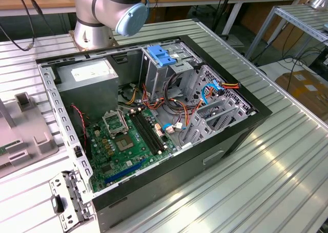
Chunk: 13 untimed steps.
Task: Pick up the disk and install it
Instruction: 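Pick up the disk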
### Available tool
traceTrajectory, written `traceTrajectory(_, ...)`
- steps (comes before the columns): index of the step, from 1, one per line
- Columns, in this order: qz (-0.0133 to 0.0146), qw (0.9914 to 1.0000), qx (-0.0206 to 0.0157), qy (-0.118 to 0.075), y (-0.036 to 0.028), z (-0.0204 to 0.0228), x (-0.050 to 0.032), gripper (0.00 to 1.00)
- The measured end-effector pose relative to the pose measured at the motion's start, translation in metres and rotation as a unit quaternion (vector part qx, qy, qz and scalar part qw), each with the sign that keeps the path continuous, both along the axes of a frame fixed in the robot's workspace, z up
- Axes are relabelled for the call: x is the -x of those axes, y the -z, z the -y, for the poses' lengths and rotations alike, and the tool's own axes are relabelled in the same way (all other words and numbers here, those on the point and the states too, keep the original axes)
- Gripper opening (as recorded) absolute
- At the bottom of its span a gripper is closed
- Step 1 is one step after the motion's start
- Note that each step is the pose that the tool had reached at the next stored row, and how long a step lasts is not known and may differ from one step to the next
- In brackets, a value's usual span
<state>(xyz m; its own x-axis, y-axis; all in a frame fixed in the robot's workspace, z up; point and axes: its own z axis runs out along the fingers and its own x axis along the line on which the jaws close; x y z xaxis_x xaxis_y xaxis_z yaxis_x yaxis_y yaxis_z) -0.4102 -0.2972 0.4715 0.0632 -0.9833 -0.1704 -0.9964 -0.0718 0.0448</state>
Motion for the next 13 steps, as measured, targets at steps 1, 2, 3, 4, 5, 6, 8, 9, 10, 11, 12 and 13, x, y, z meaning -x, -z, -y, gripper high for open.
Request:
traceTrajectory(1, 0.0, 1.0, 0.0, 0.0, -0.0001, 0.0, 0.0, 0.36)
traceTrajectory(2, -0.0001, 1.0, 0.0, 0.0, -0.0002, 0.0, 0.0, 0.36)
traceTrajectory(3, -0.0001, 1.0, 0.0, 0.0, -0.0003, 0.0, 0.0, 0.36)
traceTrajectory(4, -0.0001, 1.0, 0.0, 0.0, -0.0004, 0.0, 0.0, 0.36)
traceTrajectory(5, -0.0001, 1.0, 0.0, 0.0, -0.0005, 0.0, 0.0, 0.36)
traceTrajectory(6, -0.0002, 1.0, 0.0001, 0.0, -0.0006, 0.0005, 0.0, 0.36)
traceTrajectory(8, -0.0001, 1.0, 0.0, 0.0, -0.0005, 0.002, 0.0, 0.36)
traceTrajectory(9, -0.0001, 1.0, 0.0, 0.0, -0.0005, 0.0024, 0.0, 0.36)
traceTrajectory(10, -0.0001, 1.0, 0.0, 0.0, -0.0004, 0.0031, -0.0001, 0.36)
traceTrajectory(11, -0.0001, 1.0, 0.0, 0.0, -0.0005, 0.0035, -0.0002, 0.36)
traceTrajectory(12, -0.0001, 1.0, 0.0, 0.0, -0.0005, 0.0038, -0.0003, 0.36)
traceTrajectory(13, -0.0001, 1.0, 0.0, 0.0, -0.0004, 0.004, -0.0004, 0.36)
